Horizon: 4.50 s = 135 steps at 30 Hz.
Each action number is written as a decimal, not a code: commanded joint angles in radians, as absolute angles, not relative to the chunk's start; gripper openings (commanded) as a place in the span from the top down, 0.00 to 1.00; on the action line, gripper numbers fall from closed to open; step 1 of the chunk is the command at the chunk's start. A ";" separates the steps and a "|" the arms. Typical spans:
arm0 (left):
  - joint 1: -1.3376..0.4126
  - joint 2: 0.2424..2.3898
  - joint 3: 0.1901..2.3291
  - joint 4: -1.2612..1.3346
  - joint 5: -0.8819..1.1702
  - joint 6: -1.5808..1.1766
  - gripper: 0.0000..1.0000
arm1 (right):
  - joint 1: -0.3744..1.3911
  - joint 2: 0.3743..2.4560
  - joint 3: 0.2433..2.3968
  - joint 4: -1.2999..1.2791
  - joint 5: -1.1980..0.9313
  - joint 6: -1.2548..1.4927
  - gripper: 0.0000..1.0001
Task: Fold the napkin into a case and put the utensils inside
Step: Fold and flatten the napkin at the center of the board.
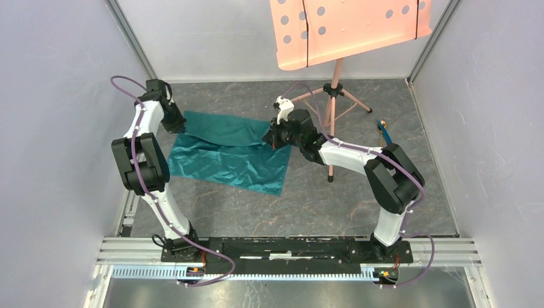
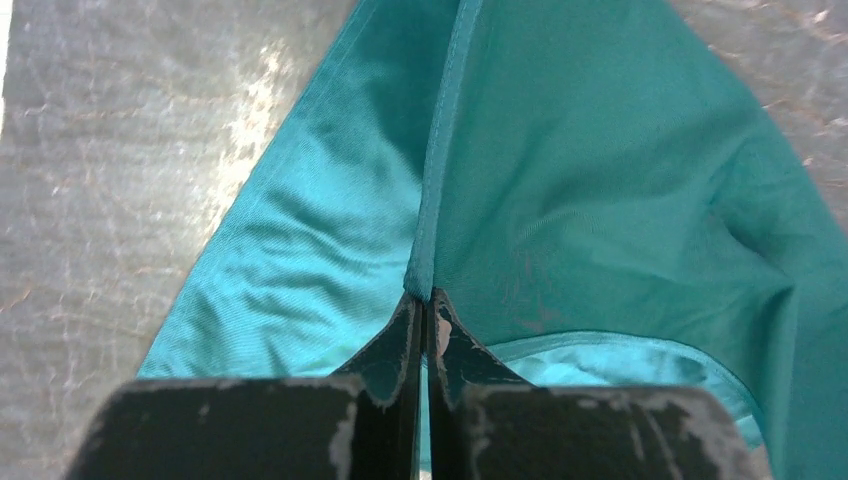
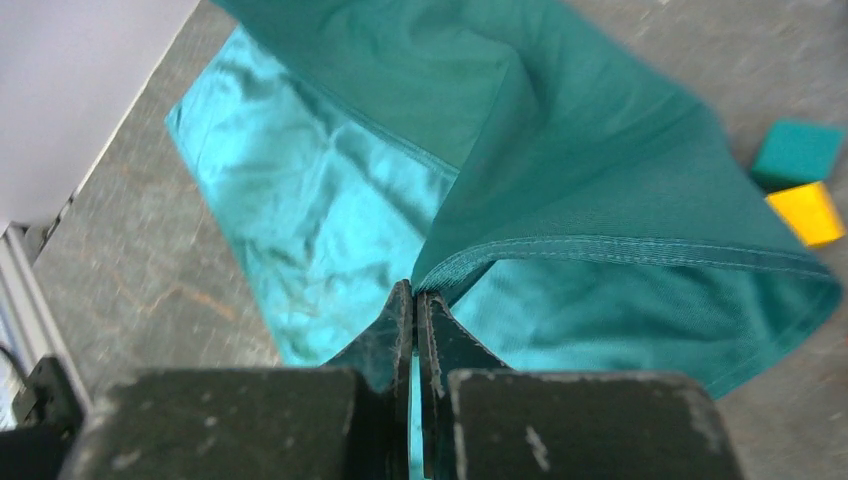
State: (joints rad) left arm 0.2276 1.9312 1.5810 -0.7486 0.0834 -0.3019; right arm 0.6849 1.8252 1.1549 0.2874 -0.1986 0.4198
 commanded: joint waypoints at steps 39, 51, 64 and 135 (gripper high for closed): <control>0.228 1.973 1.474 -0.852 -0.330 -0.264 0.98 | 0.832 1.641 0.787 0.305 -0.196 0.492 0.96; 0.222 1.988 1.471 -0.860 -0.359 -0.262 0.98 | 0.843 1.661 0.762 0.334 -0.206 0.506 0.95; 0.212 1.947 1.454 -0.862 -0.425 -0.264 0.98 | 0.850 1.657 0.741 0.363 -0.222 0.500 0.94; 0.111 1.856 1.440 -1.000 -0.591 -0.349 0.37 | 0.867 1.445 0.773 0.057 -0.085 0.284 0.33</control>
